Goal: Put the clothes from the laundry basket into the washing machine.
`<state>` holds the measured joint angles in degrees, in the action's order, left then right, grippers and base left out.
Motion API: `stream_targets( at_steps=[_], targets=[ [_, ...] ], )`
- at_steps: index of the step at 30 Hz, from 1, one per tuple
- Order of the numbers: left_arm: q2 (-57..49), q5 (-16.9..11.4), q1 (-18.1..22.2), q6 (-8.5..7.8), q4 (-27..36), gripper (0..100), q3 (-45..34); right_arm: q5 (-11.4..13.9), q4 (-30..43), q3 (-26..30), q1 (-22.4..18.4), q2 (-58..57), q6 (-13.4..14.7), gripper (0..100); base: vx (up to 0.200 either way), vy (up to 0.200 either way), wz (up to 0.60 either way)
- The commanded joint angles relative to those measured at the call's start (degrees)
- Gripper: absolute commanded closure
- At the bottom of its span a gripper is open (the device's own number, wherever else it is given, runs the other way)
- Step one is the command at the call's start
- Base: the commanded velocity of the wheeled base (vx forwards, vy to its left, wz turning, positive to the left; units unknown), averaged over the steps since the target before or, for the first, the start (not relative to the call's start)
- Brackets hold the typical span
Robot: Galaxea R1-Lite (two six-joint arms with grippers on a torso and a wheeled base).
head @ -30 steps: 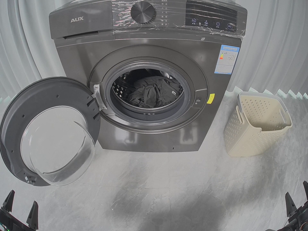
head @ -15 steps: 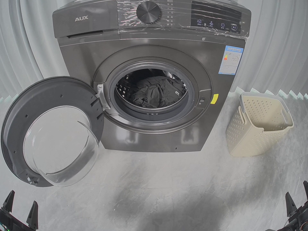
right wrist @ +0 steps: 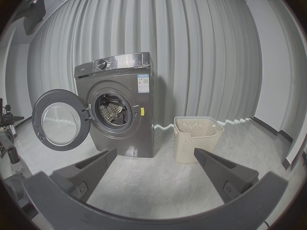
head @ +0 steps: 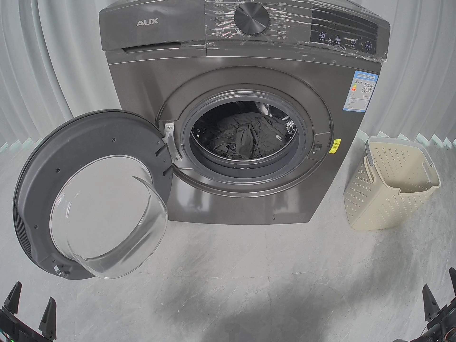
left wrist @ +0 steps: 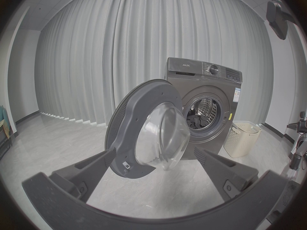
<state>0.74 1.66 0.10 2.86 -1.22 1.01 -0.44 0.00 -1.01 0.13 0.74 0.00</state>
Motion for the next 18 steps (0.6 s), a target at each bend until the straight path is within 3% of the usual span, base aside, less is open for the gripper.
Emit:
stream_targets(
  at_steps=[1,5,18],
  targets=[
    [-0.74,0.01,-0.01,0.04,-0.01,0,-0.84,0.00,0.00,1.01,-0.05,-0.74,0.00,0,0.000,0.000,0.00],
    [-0.74,0.01,-0.01,0.12,-0.01,0,-0.84,0.00,0.00,1.01,-0.05,-0.74,0.00,0,0.000,0.000,0.00],
    [-0.74,-0.16,-0.01,0.48,0.08,0,-0.84,0.00,0.00,1.01,-0.05,-0.74,0.00,0,0.000,0.200,0.00]
  ],
)
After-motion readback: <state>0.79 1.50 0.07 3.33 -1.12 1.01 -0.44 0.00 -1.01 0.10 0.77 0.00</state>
